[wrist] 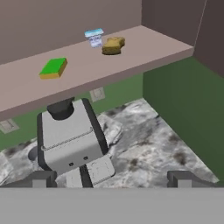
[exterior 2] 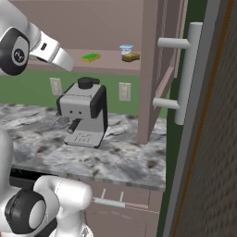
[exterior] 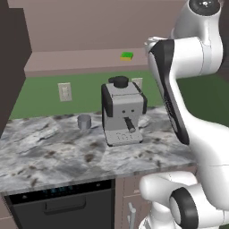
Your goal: Pick the sponge and sponge from the cabinet and place them on the counter.
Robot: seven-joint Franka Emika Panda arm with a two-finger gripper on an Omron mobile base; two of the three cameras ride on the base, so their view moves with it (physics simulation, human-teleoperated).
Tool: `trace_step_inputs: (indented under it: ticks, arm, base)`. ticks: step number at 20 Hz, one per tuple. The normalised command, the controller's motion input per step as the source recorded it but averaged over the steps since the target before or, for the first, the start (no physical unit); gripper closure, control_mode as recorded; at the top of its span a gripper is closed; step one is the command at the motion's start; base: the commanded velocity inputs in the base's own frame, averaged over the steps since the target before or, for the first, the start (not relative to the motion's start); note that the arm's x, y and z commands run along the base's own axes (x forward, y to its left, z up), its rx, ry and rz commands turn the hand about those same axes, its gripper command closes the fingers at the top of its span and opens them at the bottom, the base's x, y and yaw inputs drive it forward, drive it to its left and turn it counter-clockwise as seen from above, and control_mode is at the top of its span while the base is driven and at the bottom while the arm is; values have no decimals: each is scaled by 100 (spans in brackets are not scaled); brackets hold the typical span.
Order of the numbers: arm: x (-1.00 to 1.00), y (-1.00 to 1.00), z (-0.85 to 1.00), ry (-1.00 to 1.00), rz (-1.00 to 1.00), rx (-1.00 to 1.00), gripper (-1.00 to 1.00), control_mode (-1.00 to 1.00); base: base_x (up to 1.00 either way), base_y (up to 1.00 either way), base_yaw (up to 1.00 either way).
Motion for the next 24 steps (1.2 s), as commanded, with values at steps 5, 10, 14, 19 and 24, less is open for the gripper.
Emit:
trace_step_inputs:
  ticks: [5,10,14,19,24]
  arm:
    - [11,0,0,0,-5,0,-100,-100]
    - [10,0,0,0,-2,0,-100,-100]
    - [13,0,0,0,0,0,-100,-100]
    - [12,0,0,0,0,0,-100,-100]
    - [13,-4,-1,0,0,0,-100,-100]
  base:
    - [0,0,0]
    - [0,0,0]
    - [0,0,0]
    - [0,0,0]
    - [0,0,0]
